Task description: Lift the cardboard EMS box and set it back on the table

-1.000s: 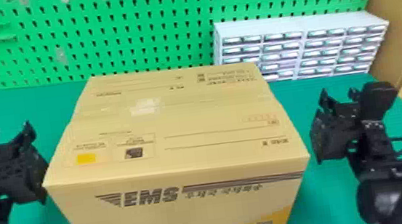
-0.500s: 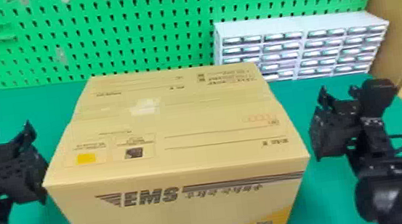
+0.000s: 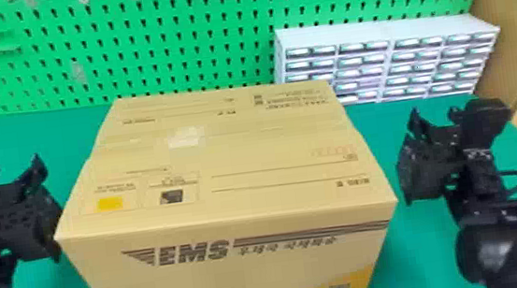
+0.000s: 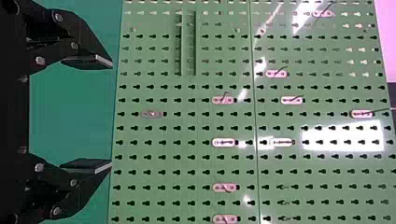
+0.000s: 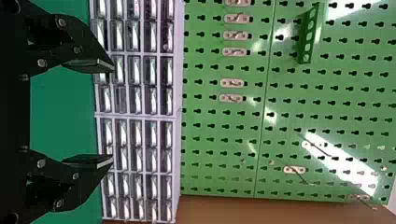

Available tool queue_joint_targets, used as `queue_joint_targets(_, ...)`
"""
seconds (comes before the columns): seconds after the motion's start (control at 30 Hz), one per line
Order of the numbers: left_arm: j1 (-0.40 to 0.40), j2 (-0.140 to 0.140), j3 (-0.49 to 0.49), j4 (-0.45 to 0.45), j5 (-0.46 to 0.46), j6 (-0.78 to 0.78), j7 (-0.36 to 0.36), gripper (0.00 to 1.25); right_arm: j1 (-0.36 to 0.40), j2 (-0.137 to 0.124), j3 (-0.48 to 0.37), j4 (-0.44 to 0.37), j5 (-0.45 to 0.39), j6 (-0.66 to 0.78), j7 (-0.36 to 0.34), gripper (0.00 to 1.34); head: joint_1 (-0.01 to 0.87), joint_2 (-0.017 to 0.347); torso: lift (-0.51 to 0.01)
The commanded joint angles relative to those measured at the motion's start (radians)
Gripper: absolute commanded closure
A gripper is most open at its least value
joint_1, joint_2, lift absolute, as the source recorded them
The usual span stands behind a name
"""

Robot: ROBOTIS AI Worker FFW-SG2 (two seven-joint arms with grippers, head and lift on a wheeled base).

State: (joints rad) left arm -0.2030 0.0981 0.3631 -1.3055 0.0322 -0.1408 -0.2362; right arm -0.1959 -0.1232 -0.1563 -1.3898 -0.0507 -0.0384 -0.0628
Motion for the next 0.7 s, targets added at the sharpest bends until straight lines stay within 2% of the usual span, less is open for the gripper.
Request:
queue_joint_targets(0.0,0.001,0.0,-0.001,0.0,0.0,0.0,0.0,0.5,0.0,-0.001,0.0,0.0,0.002,0.0,0.0,0.56,0.678,-0.015,-0.092)
queue_joint_targets(0.67,-0.004,0.0,0.0,-0.001,-0.008,-0.002,0.0,0.5,-0.002,-0.003,-0.003,-0.003,0.003,0.0,0.0,0.56,0.678,-0.015,-0.092)
